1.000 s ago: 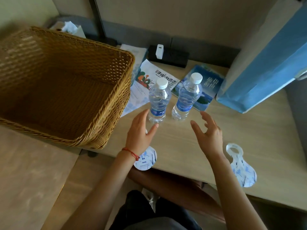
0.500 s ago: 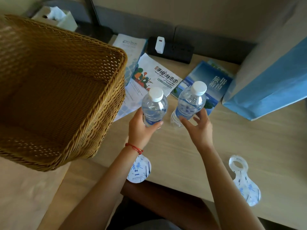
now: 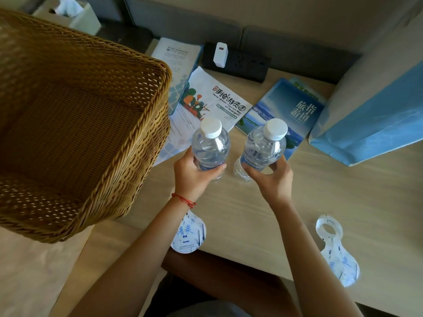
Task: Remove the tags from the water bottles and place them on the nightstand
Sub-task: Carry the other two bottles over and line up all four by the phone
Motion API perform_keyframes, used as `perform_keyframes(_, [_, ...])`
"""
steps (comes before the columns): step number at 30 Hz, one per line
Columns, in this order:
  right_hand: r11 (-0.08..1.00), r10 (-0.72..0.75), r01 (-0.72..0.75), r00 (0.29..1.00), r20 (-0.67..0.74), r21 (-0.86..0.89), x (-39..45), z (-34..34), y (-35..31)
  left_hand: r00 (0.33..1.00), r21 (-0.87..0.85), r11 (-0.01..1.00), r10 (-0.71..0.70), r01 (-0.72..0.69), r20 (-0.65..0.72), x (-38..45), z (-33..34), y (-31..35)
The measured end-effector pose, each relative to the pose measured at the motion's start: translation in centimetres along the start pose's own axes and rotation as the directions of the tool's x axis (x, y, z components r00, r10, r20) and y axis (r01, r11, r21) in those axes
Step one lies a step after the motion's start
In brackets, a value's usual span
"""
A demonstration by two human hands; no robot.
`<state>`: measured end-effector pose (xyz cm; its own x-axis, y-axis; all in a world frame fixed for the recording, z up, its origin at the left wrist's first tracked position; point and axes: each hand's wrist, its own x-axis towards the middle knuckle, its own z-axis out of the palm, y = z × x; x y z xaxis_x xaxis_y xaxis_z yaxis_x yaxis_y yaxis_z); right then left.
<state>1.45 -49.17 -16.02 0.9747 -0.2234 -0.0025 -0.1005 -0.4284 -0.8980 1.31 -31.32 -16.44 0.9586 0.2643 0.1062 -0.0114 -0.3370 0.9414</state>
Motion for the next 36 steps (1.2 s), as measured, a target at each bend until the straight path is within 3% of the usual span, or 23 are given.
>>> perform_keyframes(5, [1.0,0.01,-0.01,1.0,-0.02,0.025,-2.3,-0.8,-0.1,0.997,-0.128,0.99,-0.056,0.062,0.056,-1.1,-1.2,1.4])
perform_keyframes(10, [0.994,0.036,-0.037,0.999,0.006,0.104,-4.8,-1.9,-1.1,0.994,-0.114,0.992,-0.04,0.052,0.1,-3.4,-3.6,2.1])
perform_keyframes(21, [0.945,-0.12,0.039,0.965,0.233,0.325,-9.5,-2.4,-4.6,0.996,-0.184,0.979,-0.086,0.086,0.008,-10.8,-8.1,4.1])
perform_keyframes(27, [0.927,-0.251,0.086,0.865,0.434,0.365,-11.4,-3.9,-4.9,0.965,-0.232,0.959,-0.202,0.16,-0.17,-17.0,-8.6,4.7])
perform_keyframes(36, [0.933,-0.325,0.109,0.66,0.677,0.343,-16.2,-3.7,-5.1,0.797,-0.384,0.893,-0.403,0.235,-0.451,-29.3,-9.7,5.9])
